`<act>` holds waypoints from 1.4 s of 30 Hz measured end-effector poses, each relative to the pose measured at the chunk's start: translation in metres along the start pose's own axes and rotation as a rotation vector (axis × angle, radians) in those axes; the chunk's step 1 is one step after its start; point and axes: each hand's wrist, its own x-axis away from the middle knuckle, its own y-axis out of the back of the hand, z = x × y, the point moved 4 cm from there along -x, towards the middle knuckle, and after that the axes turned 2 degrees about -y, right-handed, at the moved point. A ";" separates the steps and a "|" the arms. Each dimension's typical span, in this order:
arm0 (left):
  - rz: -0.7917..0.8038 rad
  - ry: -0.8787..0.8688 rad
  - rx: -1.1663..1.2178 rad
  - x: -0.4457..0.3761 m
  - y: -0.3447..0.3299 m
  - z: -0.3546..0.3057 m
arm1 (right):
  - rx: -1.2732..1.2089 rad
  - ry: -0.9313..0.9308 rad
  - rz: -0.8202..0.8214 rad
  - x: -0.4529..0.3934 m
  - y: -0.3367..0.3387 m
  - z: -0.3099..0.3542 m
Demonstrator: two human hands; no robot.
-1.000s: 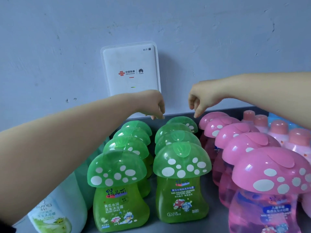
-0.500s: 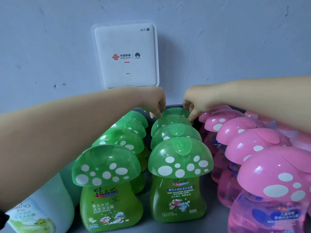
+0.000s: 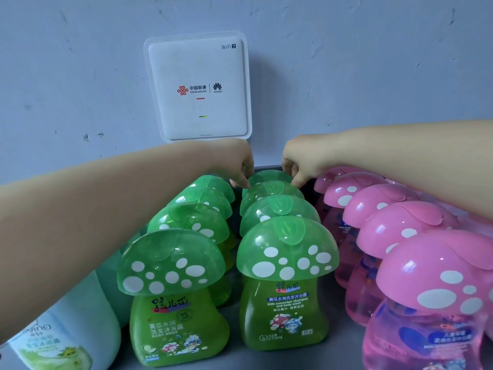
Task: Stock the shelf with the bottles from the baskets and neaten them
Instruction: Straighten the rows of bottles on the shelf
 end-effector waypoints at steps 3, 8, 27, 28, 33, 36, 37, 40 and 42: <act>0.004 0.017 -0.025 0.002 0.000 -0.002 | 0.011 0.007 0.005 0.000 -0.001 0.001; -0.067 0.102 0.103 0.015 0.010 0.001 | -0.025 0.004 0.056 0.015 0.009 -0.004; -0.423 -0.060 0.490 0.137 0.031 -0.168 | -0.401 0.074 -0.302 0.236 0.021 -0.054; -0.431 -0.058 0.477 0.138 0.025 -0.175 | -0.403 0.083 -0.303 0.240 0.016 -0.054; -0.429 -0.040 0.509 0.142 -0.002 -0.193 | -0.324 0.066 -0.322 0.247 -0.004 -0.051; -0.472 -0.021 0.543 0.144 -0.009 -0.195 | -0.227 0.039 -0.303 0.244 -0.010 -0.045; -0.486 -0.014 0.552 0.145 -0.010 -0.195 | -0.207 0.033 -0.299 0.243 -0.012 -0.043; -0.498 0.002 0.564 0.150 -0.011 -0.193 | -0.246 0.026 -0.292 0.242 -0.015 -0.039; -0.493 0.009 0.567 0.151 -0.012 -0.191 | -0.270 0.023 -0.297 0.240 -0.016 -0.039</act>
